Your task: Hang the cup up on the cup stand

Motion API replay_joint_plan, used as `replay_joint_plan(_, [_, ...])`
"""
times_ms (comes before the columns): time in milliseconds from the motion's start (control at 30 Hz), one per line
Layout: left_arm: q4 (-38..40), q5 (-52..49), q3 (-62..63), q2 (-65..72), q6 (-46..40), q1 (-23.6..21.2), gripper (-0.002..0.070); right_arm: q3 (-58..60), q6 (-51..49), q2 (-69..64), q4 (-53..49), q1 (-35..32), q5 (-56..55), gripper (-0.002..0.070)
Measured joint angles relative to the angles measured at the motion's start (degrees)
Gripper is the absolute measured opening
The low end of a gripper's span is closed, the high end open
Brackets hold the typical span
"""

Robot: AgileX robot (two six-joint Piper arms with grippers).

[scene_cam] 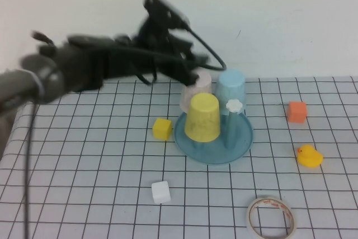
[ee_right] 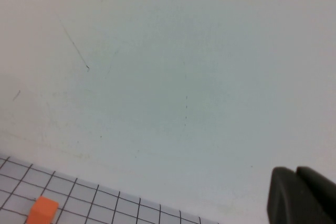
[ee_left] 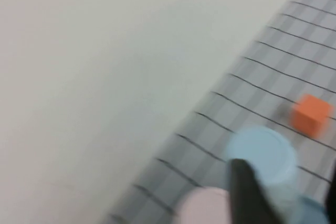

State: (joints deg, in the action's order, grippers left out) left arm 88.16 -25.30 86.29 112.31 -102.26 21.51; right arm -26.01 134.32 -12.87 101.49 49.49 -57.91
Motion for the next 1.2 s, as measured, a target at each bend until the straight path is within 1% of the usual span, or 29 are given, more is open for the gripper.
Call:
replay_joint_plan(67, [-2.9,3.9,0.0,-4.1,-0.1,0.0,0.0228,0.0,-0.2,0.0,0.0,0.0,0.3,-0.0001])
replay_joint_plan(133, [-5.2,6.9,0.0,-7.9,-0.3,0.0,0.0108,0.1,-1.3,0.0,0.0,0.0,0.4,-0.0001])
replay_joint_plan(167, [-6.3,8.4,0.0,-10.1,-0.3,0.0,0.007,0.1,-1.8,0.0,0.0,0.0,0.4,-0.0001])
replay_joint_plan(233, [-8.1,10.4,0.0,-14.1,-0.4,0.0,0.003,0.6,-2.7,0.0,0.0,0.0,1.0,-0.0001])
replay_joint_plan(300, [-10.3,11.5,0.0,-18.4,-0.5,0.0,0.0015,1.0,-3.1,0.0,0.0,0.0,2.4,-0.0001])
replay_joint_plan(367, [-13.6,12.0,0.0,-22.8,-0.5,0.0,0.0008,1.2,-3.4,0.0,0.0,0.0,6.2,-0.0001])
replay_joint_plan(500, [-22.1,12.0,0.0,-30.2,2.2,0.0,0.0003,0.9,-5.1,0.0,0.0,0.0,19.5,-0.0001])
replay_joint_plan(700, [-35.7,14.1,-1.7,-41.1,14.2,0.0,0.0,-2.4,-14.7,-5.0,0.0,0.0,41.1,-0.0001])
replay_joint_plan(800, [-39.3,15.1,-4.7,-45.8,19.3,0.0,0.0,-3.3,-17.9,-10.0,-0.4,0.0,53.9,-0.0001])
replay_joint_plan(867, [-40.2,14.5,-6.9,-48.8,22.1,0.0,0.0,-3.6,-20.0,-14.4,-0.9,0.0,60.9,-0.0001])
replay_joint_plan(967, [-41.3,11.0,-10.7,-53.0,27.5,0.0,0.0,-3.6,-22.3,-21.1,-1.2,0.0,66.7,-0.0001])
replay_joint_plan(1067, [-43.3,2.7,-14.0,-56.8,33.6,0.0,0.0,-3.6,-25.1,-27.2,-4.3,0.0,69.0,-0.0001])
replay_joint_plan(1133, [-46.0,-4.6,-15.6,-58.4,37.2,0.0,0.0,-3.6,-29.4,-30.9,-9.2,0.0,70.7,-0.0001])
replay_joint_plan(1200, [-50.6,-14.4,-16.8,-59.3,41.4,0.0,0.0,-3.6,-35.4,-33.8,-17.1,0.0,73.2,-0.0001])
